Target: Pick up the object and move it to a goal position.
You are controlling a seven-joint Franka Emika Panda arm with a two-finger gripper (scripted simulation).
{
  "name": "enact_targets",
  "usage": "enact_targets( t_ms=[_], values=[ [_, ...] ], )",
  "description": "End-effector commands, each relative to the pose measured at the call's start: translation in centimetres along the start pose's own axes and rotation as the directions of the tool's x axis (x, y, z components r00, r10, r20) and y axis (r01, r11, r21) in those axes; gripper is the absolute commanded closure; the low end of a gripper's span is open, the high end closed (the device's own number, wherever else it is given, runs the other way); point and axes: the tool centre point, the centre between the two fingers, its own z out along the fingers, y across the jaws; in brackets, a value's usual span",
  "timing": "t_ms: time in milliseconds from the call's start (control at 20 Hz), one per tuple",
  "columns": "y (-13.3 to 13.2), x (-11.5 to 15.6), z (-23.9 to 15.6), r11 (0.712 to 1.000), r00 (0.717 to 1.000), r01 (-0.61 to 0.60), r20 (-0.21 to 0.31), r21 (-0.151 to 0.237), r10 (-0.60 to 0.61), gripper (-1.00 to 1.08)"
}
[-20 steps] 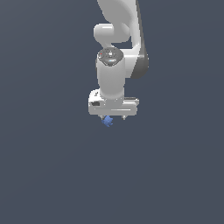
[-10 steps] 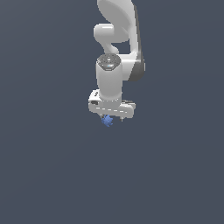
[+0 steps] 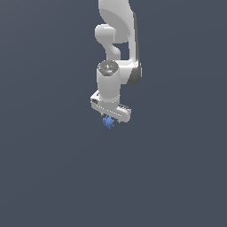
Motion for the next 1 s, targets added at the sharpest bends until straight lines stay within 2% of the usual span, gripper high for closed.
enact_targets(
  t_ms=[0, 450, 950],
  values=[
    [0.7, -0.6, 0.8, 0.998, 0.998, -0.069, -0.002, -0.002, 0.069, -0.92],
    [2.3, -2.0, 2.4, 0.974, 0.974, -0.224, -0.009, -0.008, 0.224, -0.92],
    [2.7, -2.3, 2.9, 0.967, 0.967, -0.256, -0.011, -0.010, 0.256, -0.92]
  ],
)
